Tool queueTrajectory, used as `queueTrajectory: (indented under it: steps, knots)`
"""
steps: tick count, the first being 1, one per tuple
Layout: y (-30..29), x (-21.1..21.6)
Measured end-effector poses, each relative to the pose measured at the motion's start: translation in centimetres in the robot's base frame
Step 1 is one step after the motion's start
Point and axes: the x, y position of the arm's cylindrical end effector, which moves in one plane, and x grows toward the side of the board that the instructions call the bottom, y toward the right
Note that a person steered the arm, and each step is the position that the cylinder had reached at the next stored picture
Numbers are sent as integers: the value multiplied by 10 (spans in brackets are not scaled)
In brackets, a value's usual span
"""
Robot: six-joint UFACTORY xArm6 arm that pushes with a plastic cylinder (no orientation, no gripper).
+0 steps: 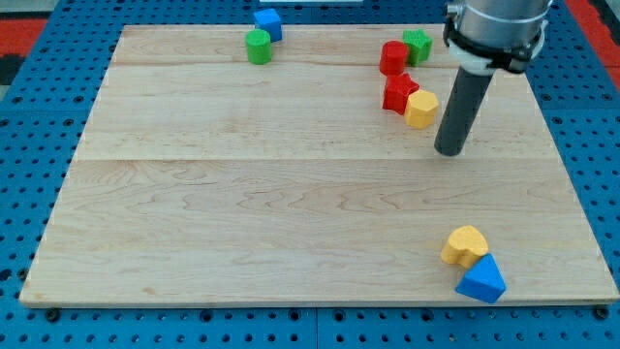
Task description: Move the yellow hexagon to the yellow heart
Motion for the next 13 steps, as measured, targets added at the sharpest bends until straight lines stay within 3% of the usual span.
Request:
queueTrajectory:
  steps: [2, 3, 4, 5, 6, 7, 9, 10, 12, 13]
  knots:
    - [29, -85]
    - [-13, -77]
    - [-29, -20]
    - [-29, -9]
    - [-52, -51]
    - [-94, -43]
    - [-59, 17]
    - [-56, -12]
    - [-6, 60]
    - [-6, 47]
